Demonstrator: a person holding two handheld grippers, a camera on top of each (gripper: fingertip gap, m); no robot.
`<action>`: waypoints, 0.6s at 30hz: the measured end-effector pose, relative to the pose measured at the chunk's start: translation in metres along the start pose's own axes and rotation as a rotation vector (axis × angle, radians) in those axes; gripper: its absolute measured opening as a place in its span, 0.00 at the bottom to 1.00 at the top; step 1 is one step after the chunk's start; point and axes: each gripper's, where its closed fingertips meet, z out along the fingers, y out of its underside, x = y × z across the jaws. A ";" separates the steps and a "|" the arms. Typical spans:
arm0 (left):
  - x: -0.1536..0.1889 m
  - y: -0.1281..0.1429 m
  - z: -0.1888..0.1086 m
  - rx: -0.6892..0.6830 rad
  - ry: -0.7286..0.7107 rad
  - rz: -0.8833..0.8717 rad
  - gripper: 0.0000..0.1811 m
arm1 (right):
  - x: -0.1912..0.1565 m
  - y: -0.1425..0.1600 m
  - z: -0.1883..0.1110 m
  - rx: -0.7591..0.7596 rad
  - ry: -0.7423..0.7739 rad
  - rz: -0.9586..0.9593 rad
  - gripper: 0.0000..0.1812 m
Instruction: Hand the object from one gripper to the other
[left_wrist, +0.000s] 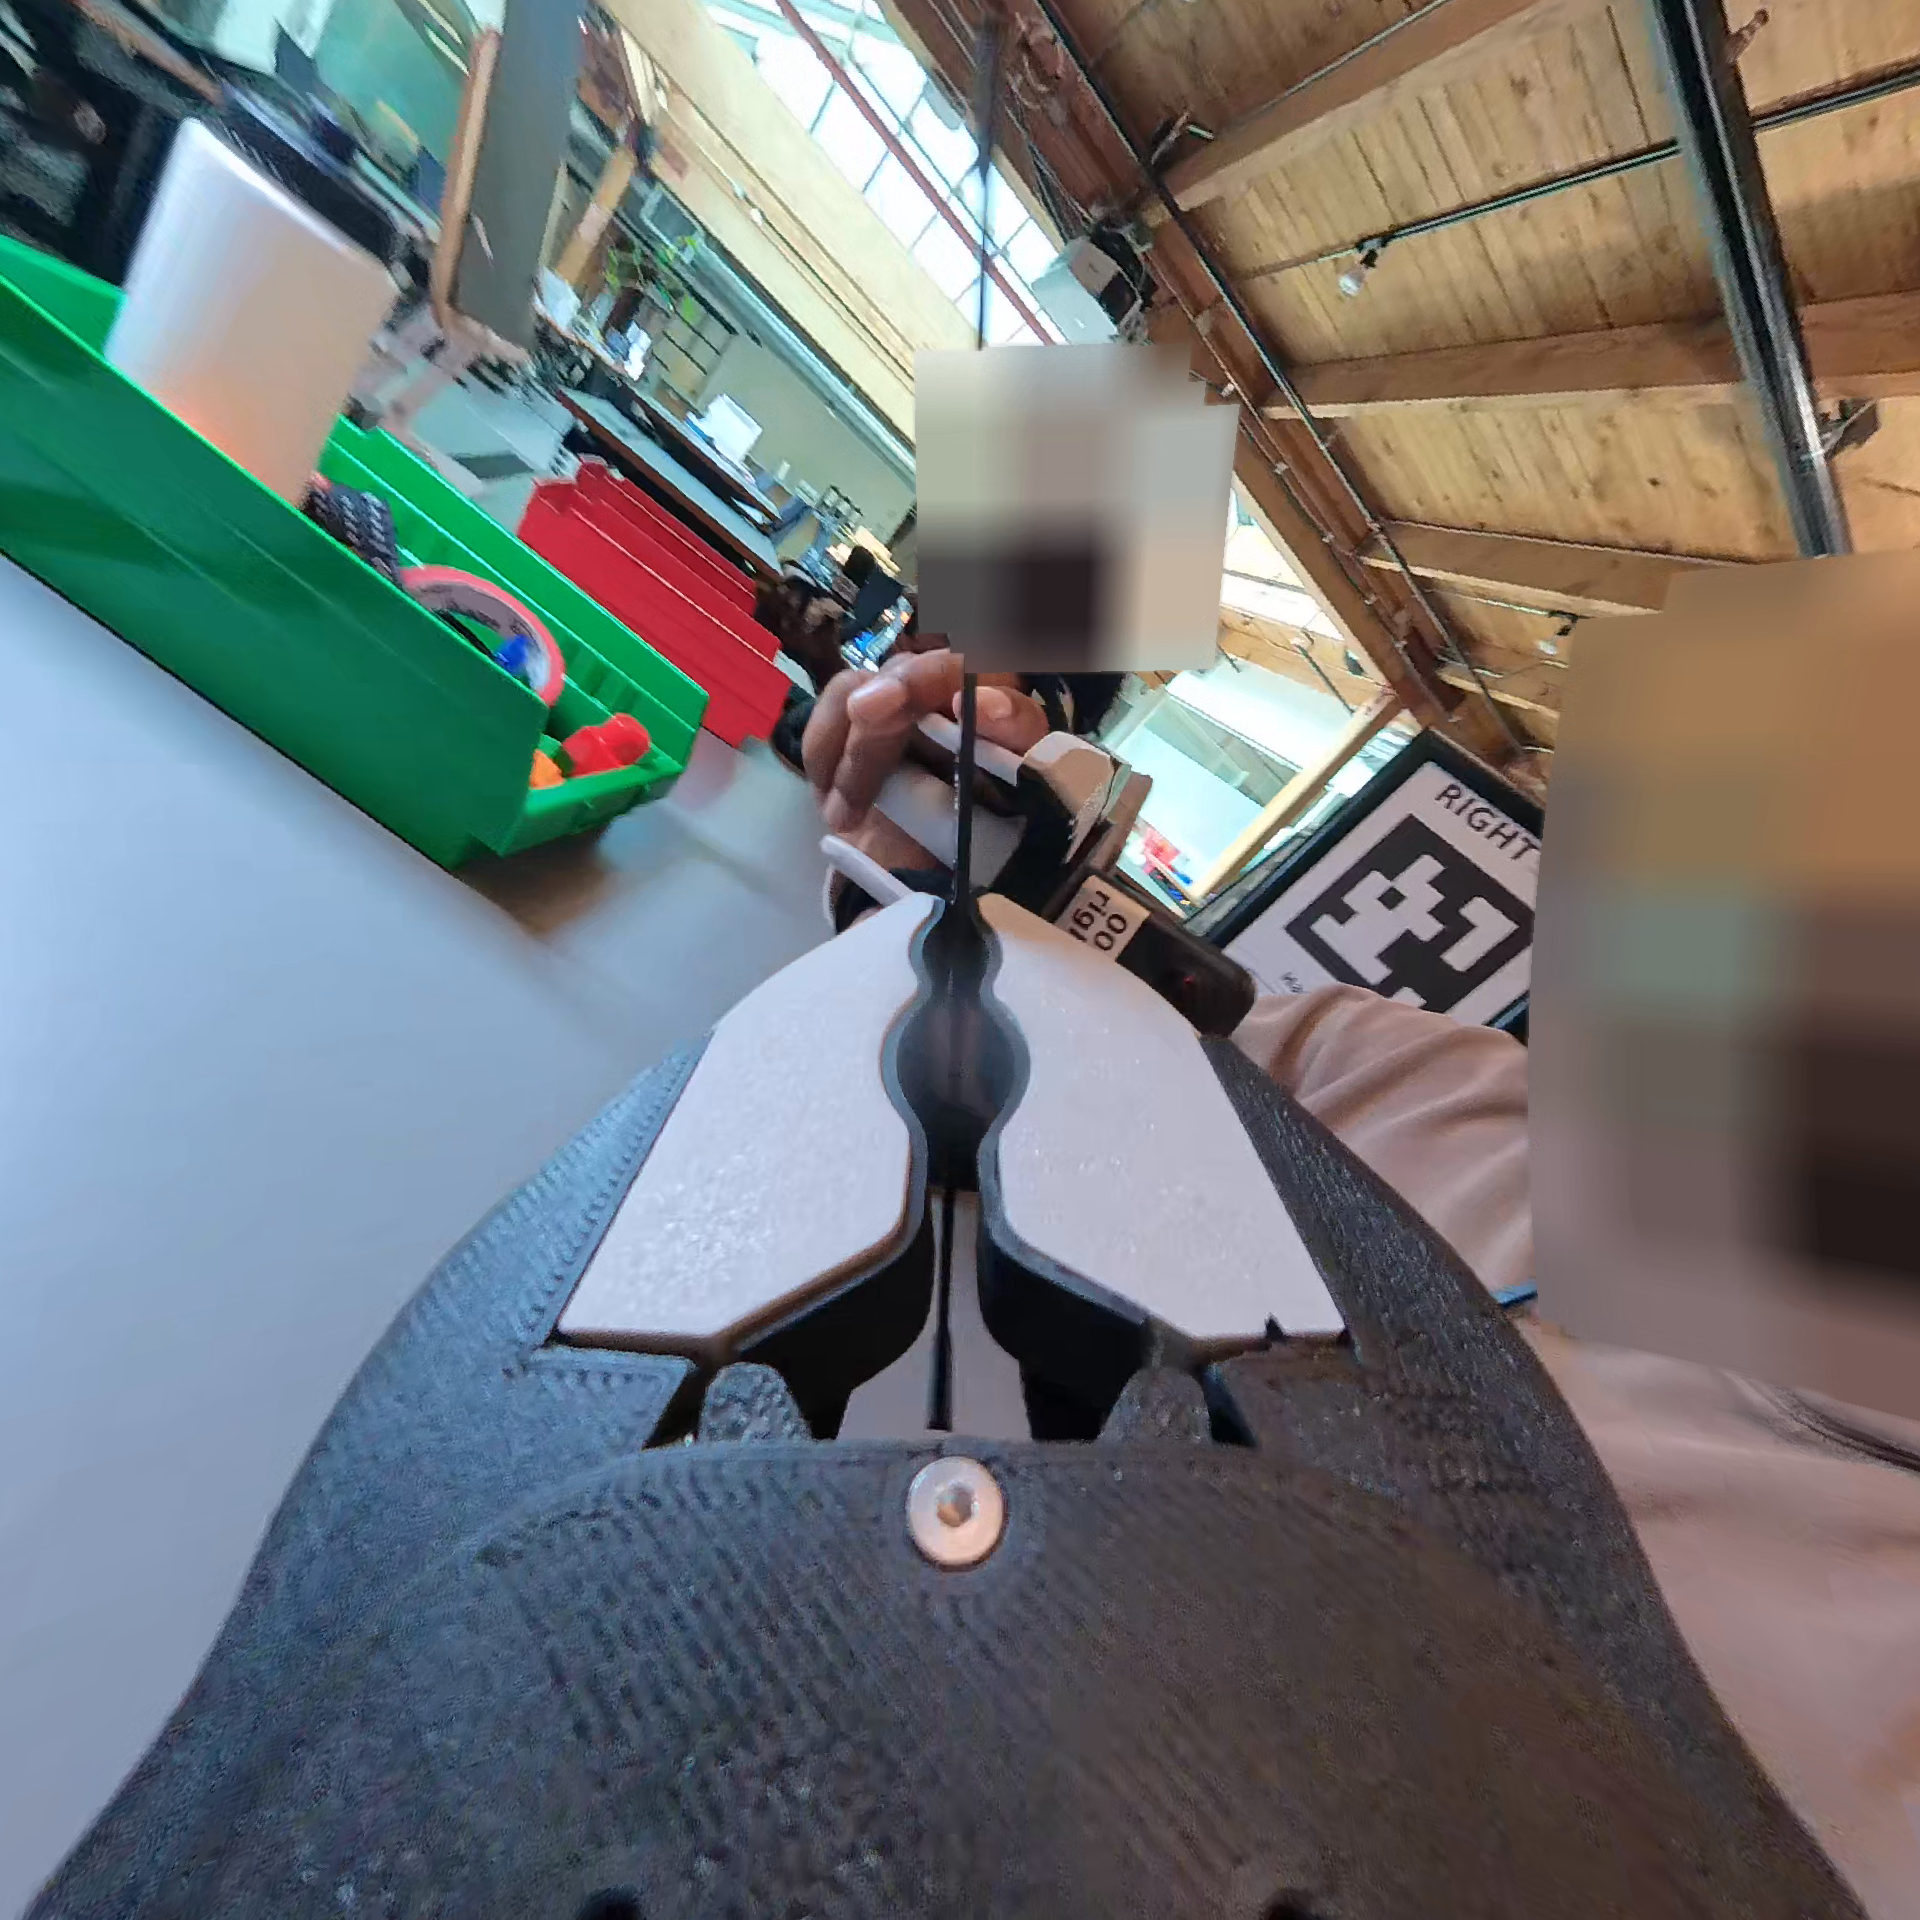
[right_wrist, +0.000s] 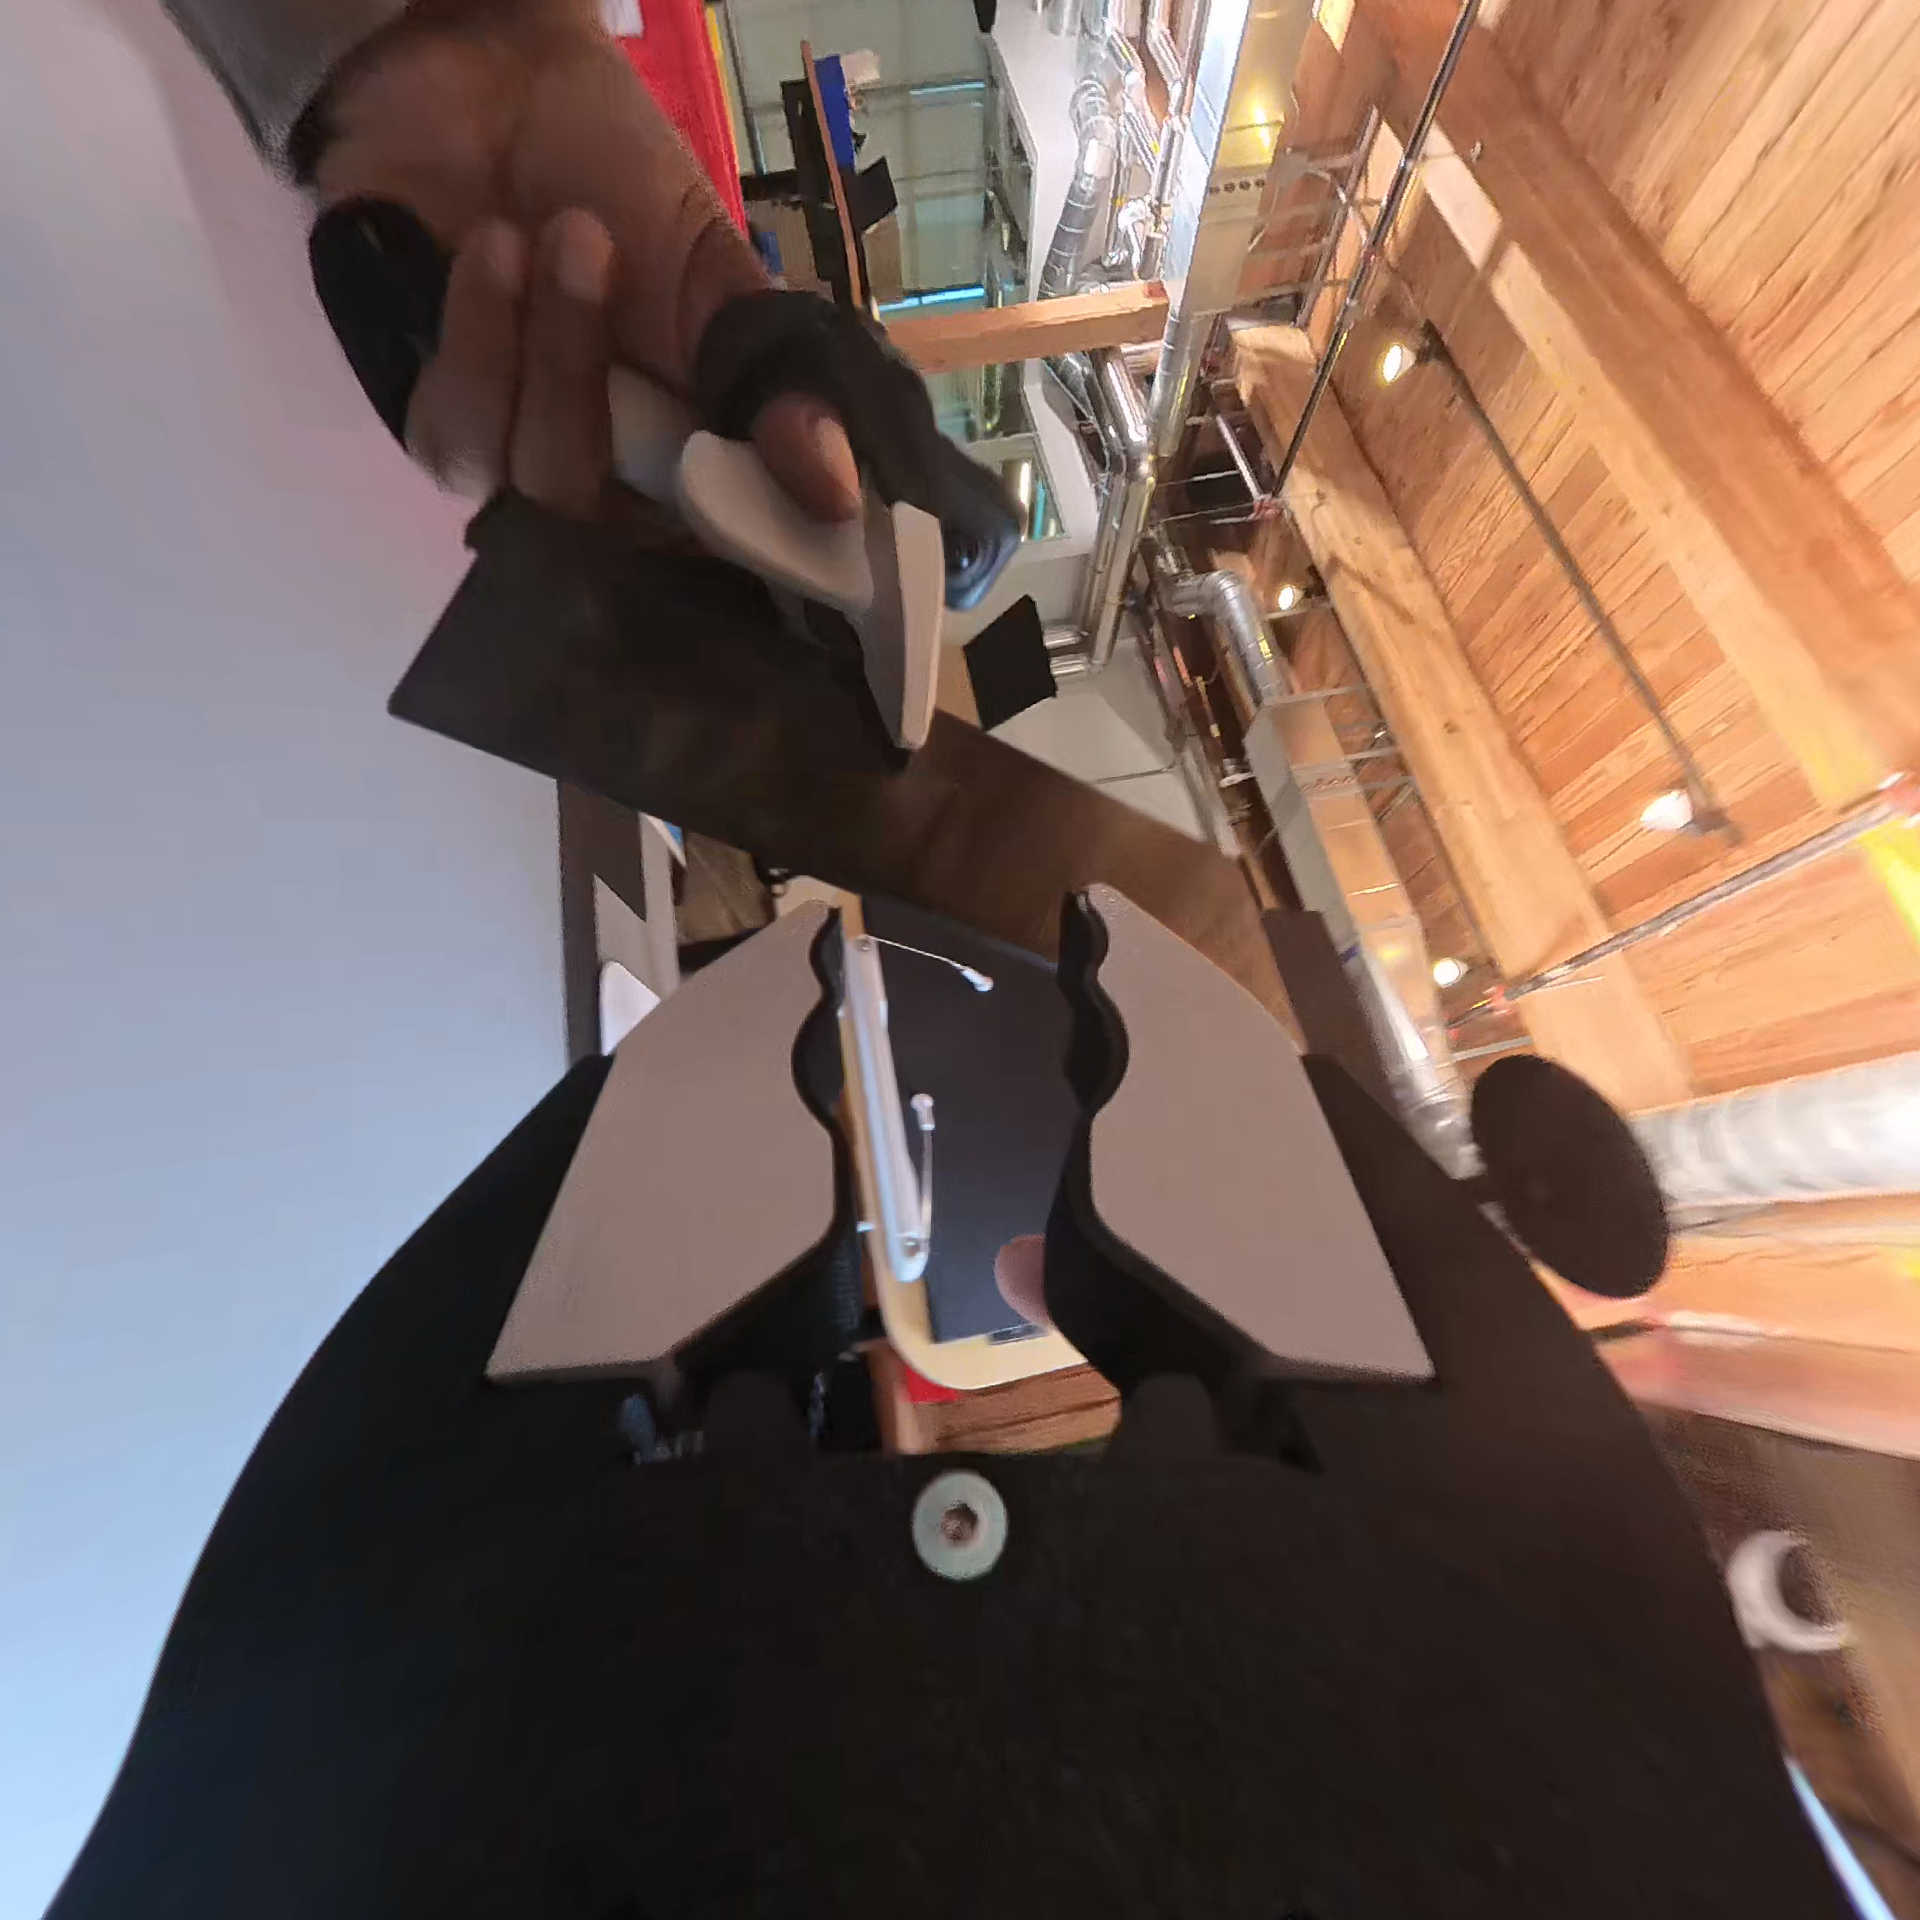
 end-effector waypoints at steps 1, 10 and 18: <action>-0.001 -0.005 -0.004 0.016 -0.026 0.055 0.01 | 0.005 0.002 -0.001 0.008 -0.003 0.086 0.23; 0.014 -0.006 -0.004 -0.025 -0.222 0.744 0.01 | 0.023 0.013 -0.002 0.174 -0.313 1.294 0.29; -0.021 0.000 -0.007 -0.139 -0.454 0.872 0.09 | 0.016 -0.011 0.000 0.080 -0.307 0.981 0.01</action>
